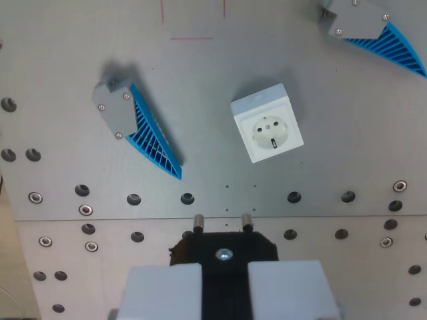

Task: Move above the white socket

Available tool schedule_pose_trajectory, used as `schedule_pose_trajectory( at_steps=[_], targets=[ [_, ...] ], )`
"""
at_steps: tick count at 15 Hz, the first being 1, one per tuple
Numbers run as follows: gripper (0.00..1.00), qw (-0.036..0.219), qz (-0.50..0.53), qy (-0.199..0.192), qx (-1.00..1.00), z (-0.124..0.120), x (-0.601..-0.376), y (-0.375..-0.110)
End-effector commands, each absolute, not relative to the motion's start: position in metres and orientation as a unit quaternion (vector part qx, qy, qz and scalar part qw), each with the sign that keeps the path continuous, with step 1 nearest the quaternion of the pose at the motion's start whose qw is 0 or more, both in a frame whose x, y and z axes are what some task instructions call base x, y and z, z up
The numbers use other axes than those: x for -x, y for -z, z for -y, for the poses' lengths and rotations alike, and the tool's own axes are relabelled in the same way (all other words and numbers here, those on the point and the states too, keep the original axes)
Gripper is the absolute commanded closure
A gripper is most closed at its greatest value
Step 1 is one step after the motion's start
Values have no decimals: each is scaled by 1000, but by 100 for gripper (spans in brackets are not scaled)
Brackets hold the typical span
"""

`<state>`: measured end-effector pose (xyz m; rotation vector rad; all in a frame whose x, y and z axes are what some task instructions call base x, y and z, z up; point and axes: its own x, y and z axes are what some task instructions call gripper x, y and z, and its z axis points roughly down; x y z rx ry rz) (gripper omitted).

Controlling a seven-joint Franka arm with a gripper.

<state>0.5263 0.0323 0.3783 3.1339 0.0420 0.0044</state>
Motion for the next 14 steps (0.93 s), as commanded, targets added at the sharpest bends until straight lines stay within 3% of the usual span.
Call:
schedule_pose_trajectory(
  at_steps=[1,14],
  targets=[
    [100,4,-13,-1,-1000,-32,-526,-378],
    [100,3,-35,-10,-999,-29,-523,-367]
  ],
)
